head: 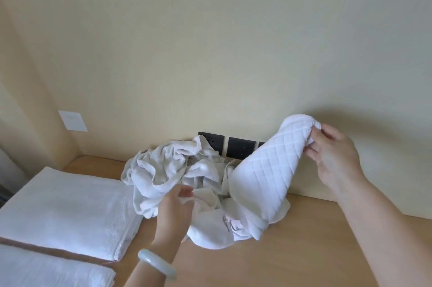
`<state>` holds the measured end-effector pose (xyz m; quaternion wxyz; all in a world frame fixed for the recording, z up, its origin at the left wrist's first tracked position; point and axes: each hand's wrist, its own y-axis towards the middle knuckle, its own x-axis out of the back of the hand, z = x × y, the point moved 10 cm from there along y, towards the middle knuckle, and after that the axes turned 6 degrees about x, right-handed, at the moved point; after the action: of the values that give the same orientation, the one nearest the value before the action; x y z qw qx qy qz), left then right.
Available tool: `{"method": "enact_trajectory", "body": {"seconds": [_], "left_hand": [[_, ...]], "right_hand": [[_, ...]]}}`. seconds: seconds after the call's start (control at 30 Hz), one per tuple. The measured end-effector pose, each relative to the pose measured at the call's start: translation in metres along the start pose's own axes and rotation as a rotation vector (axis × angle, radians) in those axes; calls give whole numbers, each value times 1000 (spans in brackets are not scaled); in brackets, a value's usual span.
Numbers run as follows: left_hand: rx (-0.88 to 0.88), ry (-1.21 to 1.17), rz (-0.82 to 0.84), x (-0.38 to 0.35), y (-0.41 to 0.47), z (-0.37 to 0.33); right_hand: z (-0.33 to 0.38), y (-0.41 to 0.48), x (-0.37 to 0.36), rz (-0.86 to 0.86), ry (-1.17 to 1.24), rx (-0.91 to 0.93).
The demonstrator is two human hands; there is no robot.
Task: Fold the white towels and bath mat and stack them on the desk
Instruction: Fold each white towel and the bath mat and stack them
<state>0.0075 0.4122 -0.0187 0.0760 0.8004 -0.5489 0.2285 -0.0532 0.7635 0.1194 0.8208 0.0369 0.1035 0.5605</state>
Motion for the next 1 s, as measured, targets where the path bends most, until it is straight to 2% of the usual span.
{"method": "enact_trajectory", "body": {"seconds": [0.07,0.17,0.27,0.33,0.4,0.47,0.57,0.63,0.77,0.87,1.0], "left_hand": [[49,-158,23,7,6,-26],[52,-317,148,5,17,-70],[-14,-334,276,-6,19,-119],[-79,-319,341,-12,18,-153],[-138,-288,390,-13,22,-178],[-199,-219,447,-13,25,-189],[-363,118,477,-25,15,-190],[-444,275,377,-32,11,-191],[-398,502,208,-36,28,-177],[-335,622,180,-31,39,-154],[-304,629,204,-34,50,-141]], "right_hand": [[-2,2,-5,99,-227,12],[-23,-22,-35,407,-607,-49],[-32,-71,-88,716,-728,-94],[-32,-87,-123,818,-825,41],[-18,-66,-130,646,-805,151],[-1,-36,-118,447,-609,128],[27,-13,-108,381,-495,140],[46,-3,-103,369,-493,169],[90,25,-75,231,-377,205],[134,49,-43,121,-218,216],[194,78,15,-1,-134,275]]}}
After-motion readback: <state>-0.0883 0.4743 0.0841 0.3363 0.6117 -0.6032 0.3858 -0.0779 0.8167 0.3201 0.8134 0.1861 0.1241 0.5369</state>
